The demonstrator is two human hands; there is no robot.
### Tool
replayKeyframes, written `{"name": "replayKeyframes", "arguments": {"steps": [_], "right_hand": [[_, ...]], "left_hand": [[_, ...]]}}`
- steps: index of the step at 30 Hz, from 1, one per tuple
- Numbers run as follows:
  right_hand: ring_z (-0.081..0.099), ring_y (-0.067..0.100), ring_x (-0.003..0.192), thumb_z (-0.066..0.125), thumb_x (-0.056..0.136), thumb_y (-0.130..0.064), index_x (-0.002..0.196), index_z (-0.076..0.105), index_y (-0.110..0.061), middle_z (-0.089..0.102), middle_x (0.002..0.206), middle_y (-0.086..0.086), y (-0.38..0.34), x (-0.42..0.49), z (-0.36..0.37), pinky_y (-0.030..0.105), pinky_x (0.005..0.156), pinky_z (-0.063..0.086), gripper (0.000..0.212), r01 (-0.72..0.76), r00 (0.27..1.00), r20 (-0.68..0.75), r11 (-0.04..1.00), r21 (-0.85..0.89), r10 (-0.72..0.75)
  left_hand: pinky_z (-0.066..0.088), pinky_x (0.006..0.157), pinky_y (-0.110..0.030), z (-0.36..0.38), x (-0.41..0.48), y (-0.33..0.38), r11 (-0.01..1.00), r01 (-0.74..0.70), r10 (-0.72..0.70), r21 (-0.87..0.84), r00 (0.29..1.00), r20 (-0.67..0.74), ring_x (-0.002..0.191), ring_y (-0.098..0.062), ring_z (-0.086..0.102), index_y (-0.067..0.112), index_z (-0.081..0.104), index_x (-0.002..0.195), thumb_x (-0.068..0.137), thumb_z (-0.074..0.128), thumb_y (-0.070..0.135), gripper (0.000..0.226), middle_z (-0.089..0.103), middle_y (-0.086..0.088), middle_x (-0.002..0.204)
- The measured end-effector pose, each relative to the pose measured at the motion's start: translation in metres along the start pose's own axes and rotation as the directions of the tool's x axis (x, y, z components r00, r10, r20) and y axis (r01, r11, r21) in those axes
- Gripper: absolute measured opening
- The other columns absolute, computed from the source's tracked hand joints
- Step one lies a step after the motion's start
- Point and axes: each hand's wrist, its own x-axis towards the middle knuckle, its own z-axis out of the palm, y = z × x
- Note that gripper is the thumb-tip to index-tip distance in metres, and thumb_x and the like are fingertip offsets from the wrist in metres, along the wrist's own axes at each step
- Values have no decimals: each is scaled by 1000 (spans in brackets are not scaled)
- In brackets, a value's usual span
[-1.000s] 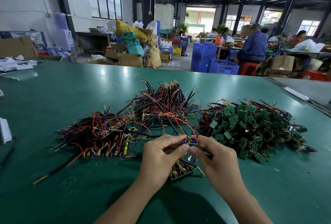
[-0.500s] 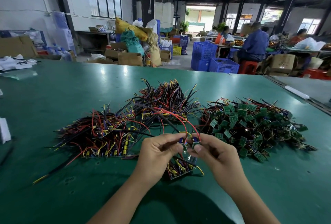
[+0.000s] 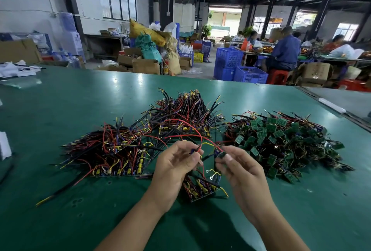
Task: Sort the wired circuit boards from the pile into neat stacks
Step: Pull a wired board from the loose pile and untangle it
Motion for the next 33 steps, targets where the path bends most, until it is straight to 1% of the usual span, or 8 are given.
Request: {"name": "replayKeyframes", "arguments": {"steps": [5,8,14,16,20,26,30,33], "right_hand": [[60,9,68,74,70,-31,92,72,-32,68,73,0,6,-5,4,25,64,53,22,134,991,48,911,-389,-125],[62,17,64,71,74,-37,87,71,-29,69,69,7,7,-6,3,34,64,54,15,187,979,19,869,-458,-201],[69,22,80,74,75,-35,89,72,-26,72,81,14,4,0,-7,41,77,55,17,169,953,-171,909,-380,-249],[73,26,89,73,79,-26,84,72,-25,75,83,8,3,3,-10,35,81,58,5,178,941,-237,949,-260,-241],[73,27,93,63,90,-2,81,66,-14,72,89,12,-6,11,-17,25,79,57,15,165,911,-381,986,-13,-158],[72,26,97,51,99,-8,85,47,-12,70,99,19,-15,13,-14,26,78,59,15,138,881,-473,944,301,22],[71,29,100,48,101,-17,100,51,-6,71,109,19,-10,10,-6,31,76,61,11,78,898,-427,921,383,102],[71,28,99,48,101,-17,95,49,-12,73,109,10,-1,5,4,37,78,58,8,6,923,-369,957,289,106]], "left_hand": [[51,73,-28,-1,-2,-7,997,10,-16,78,997,80,80,-16,63,18,71,89,74,73,24,16,70,-2,87],[52,73,-28,-1,-2,-9,995,9,-14,95,999,49,78,-17,65,18,72,88,72,73,24,17,71,-2,87],[53,69,-25,-5,3,-10,995,4,4,99,996,-87,78,-22,69,20,73,84,75,70,18,10,72,-4,88],[53,70,-25,-6,4,-10,995,-4,17,97,991,-133,78,-22,68,21,73,82,77,66,13,11,71,-5,87],[56,73,-25,-13,11,-6,996,-46,23,-75,959,-282,83,-28,69,11,70,80,74,67,6,9,69,-6,86],[57,80,-27,-20,16,-2,971,-35,-49,-235,939,-341,101,-36,68,1,58,83,73,62,-7,13,65,-13,92],[54,86,-37,-15,14,-10,994,62,-89,-88,936,-341,97,-34,70,4,49,93,78,59,-21,31,70,-17,99],[54,81,-34,-9,12,-18,989,147,-143,-4,949,-281,91,-32,72,6,47,99,77,56,-26,40,72,-15,95]]}}
